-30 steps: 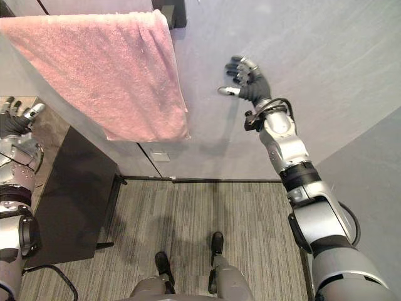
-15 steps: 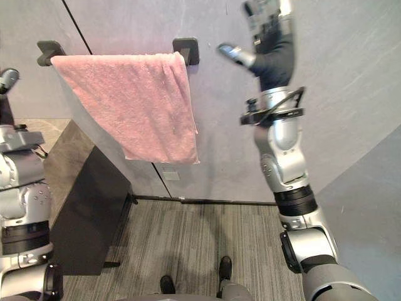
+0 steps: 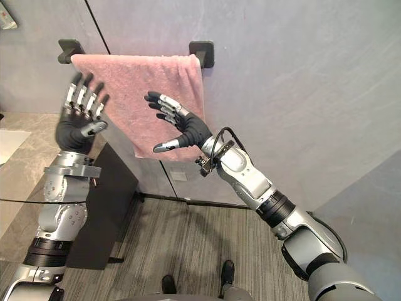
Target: Organize washtable
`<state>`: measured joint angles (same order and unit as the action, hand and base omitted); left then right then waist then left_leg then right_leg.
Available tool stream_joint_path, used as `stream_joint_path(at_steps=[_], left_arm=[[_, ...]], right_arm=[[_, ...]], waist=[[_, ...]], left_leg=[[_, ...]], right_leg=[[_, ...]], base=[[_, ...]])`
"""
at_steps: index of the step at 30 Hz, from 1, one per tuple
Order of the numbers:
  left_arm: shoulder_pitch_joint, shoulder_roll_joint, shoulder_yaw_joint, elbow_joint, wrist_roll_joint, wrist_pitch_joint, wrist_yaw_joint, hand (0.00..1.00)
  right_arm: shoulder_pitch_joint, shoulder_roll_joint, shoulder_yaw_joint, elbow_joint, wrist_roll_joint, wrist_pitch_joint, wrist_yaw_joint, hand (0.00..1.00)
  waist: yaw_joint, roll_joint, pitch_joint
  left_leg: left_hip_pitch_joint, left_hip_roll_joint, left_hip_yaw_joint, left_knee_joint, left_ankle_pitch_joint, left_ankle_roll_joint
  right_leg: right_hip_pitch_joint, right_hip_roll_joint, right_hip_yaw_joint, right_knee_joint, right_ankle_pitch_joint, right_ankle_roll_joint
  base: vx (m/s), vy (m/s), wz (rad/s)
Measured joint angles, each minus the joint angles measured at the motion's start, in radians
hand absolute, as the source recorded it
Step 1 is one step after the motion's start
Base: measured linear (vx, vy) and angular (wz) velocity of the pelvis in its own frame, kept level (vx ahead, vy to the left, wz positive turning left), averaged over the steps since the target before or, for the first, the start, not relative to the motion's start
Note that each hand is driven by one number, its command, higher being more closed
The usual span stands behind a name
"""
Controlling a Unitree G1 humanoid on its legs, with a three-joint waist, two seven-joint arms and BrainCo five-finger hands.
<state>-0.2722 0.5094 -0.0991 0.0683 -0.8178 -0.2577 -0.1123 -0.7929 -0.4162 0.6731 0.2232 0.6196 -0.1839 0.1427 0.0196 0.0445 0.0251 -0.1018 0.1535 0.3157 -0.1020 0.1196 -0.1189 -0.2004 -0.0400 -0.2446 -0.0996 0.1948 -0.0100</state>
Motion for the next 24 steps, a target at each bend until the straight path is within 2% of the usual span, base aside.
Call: stream_joint_path(at_steps=[3, 9, 11, 16, 19, 21, 24], left_arm=[[-0.068, 0.005, -0.070, 0.111, -0.023, 0.031, -0.019, 0.00], [-0.333, 0.006, -0.097, 0.273, -0.037, 0.036, -0.013, 0.00], [-0.404, 0.006, -0.113, 0.328, -0.036, 0.036, -0.008, 0.00], [-0.498, 0.003, -0.122, 0.494, -0.023, 0.038, 0.020, 0.00], [-0.492, -0.012, -0.049, 0.577, -0.014, 0.054, 0.031, 0.00], [-0.462, -0.024, -0.001, 0.597, -0.013, 0.058, 0.032, 0.00], [-0.329, -0.027, 0.104, 0.589, 0.005, 0.059, 0.029, 0.00]], right_arm=[[-0.052, 0.034, 0.000, 0.080, 0.001, 0.006, -0.012, 0.00], [-0.197, 0.108, -0.028, 0.204, 0.003, 0.008, -0.049, 0.00], [-0.212, 0.127, -0.066, 0.244, 0.004, 0.008, -0.060, 0.00], [-0.229, 0.133, -0.171, 0.313, 0.021, 0.013, -0.099, 0.00], [-0.212, 0.129, -0.233, 0.311, 0.031, 0.013, -0.099, 0.00], [-0.143, 0.113, -0.262, 0.292, 0.040, 0.011, -0.098, 0.00], [0.071, 0.087, -0.328, 0.215, 0.054, 0.012, -0.095, 0.00]], waist=[[0.013, 0.000, 0.012], [0.020, 0.001, 0.100], [0.016, 0.002, 0.133], [-0.012, 0.001, 0.169], [-0.034, 0.000, 0.184], [-0.037, 0.000, 0.184], [-0.038, 0.000, 0.184]], left_leg=[[-0.014, 0.000, -0.008, 0.000, 0.002, 0.000], [-0.074, -0.004, -0.015, 0.001, 0.023, 0.005], [-0.082, -0.003, -0.015, 0.001, 0.026, 0.006], [-0.095, -0.005, -0.004, 0.006, 0.028, 0.007], [-0.090, -0.006, 0.017, 0.007, 0.027, 0.007], [-0.083, -0.006, 0.025, 0.007, 0.026, 0.006], [-0.061, -0.005, 0.049, 0.008, 0.012, 0.006]], right_leg=[[-0.011, 0.001, -0.005, 0.000, 0.005, -0.005], [-0.066, 0.001, -0.008, 0.000, 0.022, -0.015], [-0.075, 0.003, -0.008, 0.000, 0.023, -0.016], [-0.097, 0.003, 0.006, 0.001, 0.029, -0.017], [-0.103, 0.004, 0.032, 0.001, 0.034, -0.013], [-0.101, 0.005, 0.047, 0.001, 0.034, -0.012], [-0.094, 0.010, 0.077, 0.001, 0.034, -0.011]], base=[[0.02, 0.068, 0.06], [-0.02, 0.060, 0.03], [-0.03, 0.059, -0.02], [0.01, 0.080, -0.08], [0.04, 0.091, -0.18], [0.03, 0.081, -0.15], [0.02, 0.077, -0.25]])
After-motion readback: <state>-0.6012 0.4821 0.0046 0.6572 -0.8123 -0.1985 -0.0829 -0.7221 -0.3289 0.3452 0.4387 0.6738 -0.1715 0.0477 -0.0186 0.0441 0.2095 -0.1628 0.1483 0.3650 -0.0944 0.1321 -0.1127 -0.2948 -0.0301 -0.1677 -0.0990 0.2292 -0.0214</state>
